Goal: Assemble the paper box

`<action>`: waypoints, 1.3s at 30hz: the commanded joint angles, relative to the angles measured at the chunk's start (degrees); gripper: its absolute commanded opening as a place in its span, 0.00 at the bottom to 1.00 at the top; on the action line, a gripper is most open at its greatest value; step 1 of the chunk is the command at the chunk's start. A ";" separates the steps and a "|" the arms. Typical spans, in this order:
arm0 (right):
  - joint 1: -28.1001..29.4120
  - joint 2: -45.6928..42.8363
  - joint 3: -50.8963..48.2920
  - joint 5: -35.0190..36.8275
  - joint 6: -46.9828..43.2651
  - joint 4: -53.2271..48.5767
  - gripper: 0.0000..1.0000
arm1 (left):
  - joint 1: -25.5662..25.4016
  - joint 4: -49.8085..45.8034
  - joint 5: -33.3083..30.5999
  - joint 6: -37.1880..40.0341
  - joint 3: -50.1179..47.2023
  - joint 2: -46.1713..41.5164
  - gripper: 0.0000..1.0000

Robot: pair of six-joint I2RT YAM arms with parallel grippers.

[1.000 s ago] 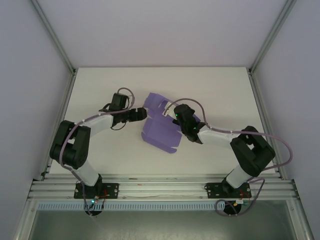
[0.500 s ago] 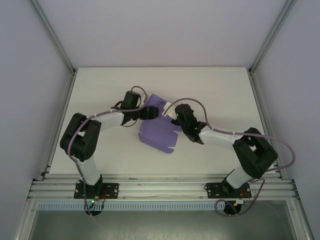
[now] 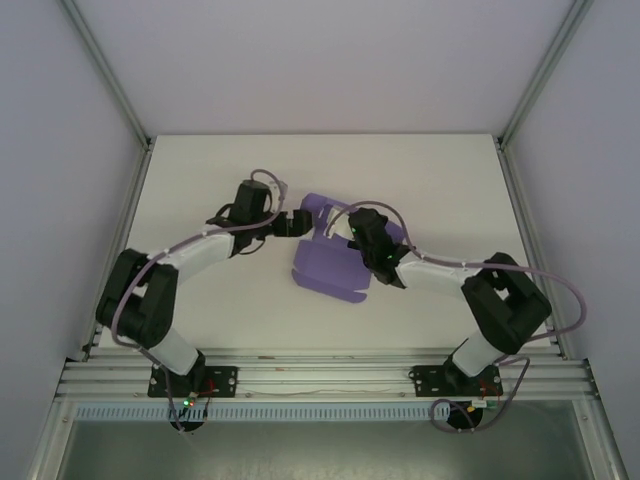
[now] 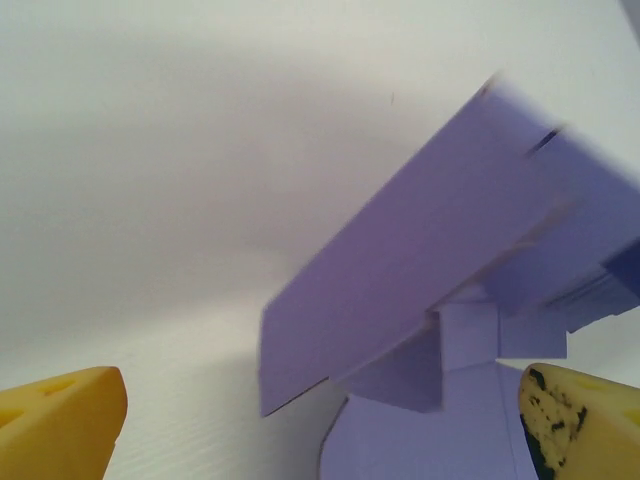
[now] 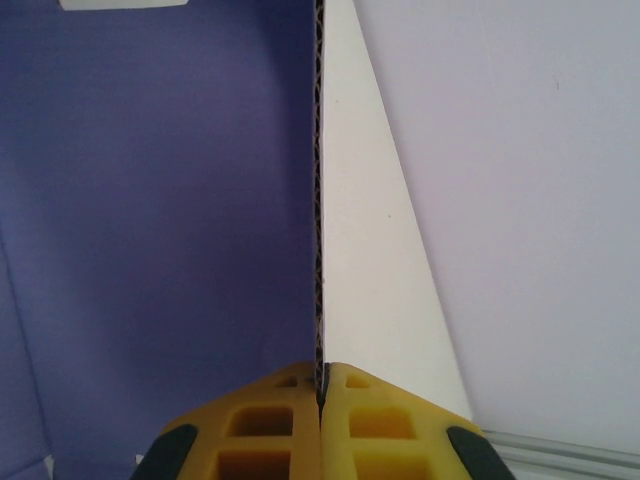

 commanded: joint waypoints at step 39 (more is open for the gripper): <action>1.95 10.99 -1.22 5.11 -21.12 24.82 0.00 | -0.20 25.40 4.05 12.42 -1.53 17.66 0.69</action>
